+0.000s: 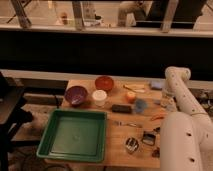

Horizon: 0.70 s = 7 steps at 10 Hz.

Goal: Place towel in metal cup

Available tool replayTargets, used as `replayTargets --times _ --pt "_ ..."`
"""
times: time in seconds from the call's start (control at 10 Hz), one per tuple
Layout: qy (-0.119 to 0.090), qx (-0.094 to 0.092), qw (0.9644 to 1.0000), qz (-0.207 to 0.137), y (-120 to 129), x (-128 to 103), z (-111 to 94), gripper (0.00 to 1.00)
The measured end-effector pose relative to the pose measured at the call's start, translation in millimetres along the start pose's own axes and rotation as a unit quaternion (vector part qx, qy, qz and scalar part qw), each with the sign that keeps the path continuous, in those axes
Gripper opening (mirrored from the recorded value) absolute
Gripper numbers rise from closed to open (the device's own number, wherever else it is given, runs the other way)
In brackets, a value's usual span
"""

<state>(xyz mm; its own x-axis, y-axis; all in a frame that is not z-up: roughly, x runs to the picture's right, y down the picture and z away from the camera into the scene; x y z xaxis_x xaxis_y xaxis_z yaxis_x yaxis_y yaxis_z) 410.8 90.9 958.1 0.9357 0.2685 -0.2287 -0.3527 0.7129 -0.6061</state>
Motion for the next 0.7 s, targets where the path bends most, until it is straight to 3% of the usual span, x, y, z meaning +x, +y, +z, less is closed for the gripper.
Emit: replayTargets --times 0.3,0.7 --pt "-0.006 0.008 0.9999 -0.012 13 -3 -12 0.0" --pt "-0.026 0.034 0.9984 -0.036 81 3 -72 0.0"
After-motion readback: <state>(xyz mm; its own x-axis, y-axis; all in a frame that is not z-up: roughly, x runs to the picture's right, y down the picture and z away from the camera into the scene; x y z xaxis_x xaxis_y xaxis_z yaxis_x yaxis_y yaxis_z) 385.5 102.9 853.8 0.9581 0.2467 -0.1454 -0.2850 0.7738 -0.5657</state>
